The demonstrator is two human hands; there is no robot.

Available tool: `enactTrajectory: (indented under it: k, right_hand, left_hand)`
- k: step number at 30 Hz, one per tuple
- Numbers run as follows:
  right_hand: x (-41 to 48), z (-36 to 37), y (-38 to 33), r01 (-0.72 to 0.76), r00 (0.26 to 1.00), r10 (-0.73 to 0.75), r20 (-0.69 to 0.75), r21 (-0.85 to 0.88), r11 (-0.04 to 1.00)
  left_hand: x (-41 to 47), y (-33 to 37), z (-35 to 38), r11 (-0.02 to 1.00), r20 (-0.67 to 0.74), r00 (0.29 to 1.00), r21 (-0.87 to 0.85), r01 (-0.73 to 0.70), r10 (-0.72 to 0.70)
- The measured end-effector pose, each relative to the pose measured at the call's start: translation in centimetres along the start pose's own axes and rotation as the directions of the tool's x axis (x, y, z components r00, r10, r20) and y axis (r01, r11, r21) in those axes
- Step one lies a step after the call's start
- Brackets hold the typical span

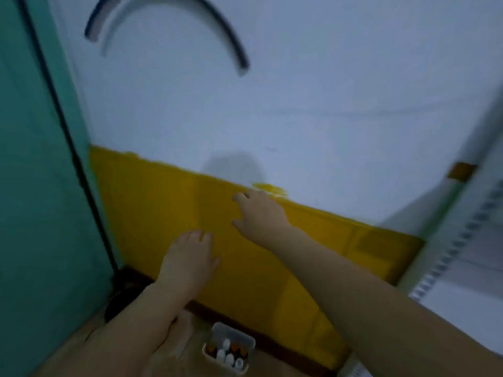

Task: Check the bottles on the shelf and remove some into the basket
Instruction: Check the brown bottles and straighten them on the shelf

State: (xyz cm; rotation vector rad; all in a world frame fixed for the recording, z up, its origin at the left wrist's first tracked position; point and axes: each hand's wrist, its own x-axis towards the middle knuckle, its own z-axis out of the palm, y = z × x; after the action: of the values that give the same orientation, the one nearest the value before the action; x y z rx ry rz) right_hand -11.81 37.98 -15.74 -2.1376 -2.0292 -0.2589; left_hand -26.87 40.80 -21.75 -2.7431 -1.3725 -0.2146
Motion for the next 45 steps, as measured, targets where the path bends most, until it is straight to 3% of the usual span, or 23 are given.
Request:
enactTrajectory:
  k: [5, 9, 20, 32, 39, 45]
  right_hand:
    - [-9.3, -10.5, 3.6, -0.213, 0.977, 0.208, -0.049, -0.14, 0.967]
    - [-17.7, -18.3, 6.8, -0.368, 0.929, 0.35, -0.115, -0.237, 0.899]
    - [-45.6, -34.1, 15.8, -0.731, 0.68, 0.653, -0.333, -0.243, 0.638]
    - [-78.8, -41.4, 26.4, -0.937, 0.343, 0.852, -0.395, -0.208, 0.281]
    - [-92.0, -42.8, 33.1, -0.984, 0.149, 0.891, -0.429, -0.156, 0.09]
    - [-100.7, -44.4, 40.3, -0.981, 0.033, 0.924, -0.381, -0.189, -0.043]
  left_hand:
    - [-2.9, 8.1, -8.7, 0.983, -0.1, 0.98, -0.051, -0.178, 0.172]
    - [-5.7, 16.4, -15.0, 0.932, -0.196, 0.924, -0.092, -0.352, 0.329]
    - [-17.7, 41.9, -27.5, 0.73, -0.392, 0.708, -0.123, -0.673, 0.587]
    - [-35.0, 73.2, -29.6, 0.378, -0.359, 0.434, -0.218, -0.9, 0.826]
    - [-39.3, 89.2, -28.4, 0.178, -0.387, 0.246, -0.202, -0.963, 0.889]
    - [-41.8, 101.8, -27.8, 0.09, -0.404, 0.151, -0.167, -0.982, 0.902]
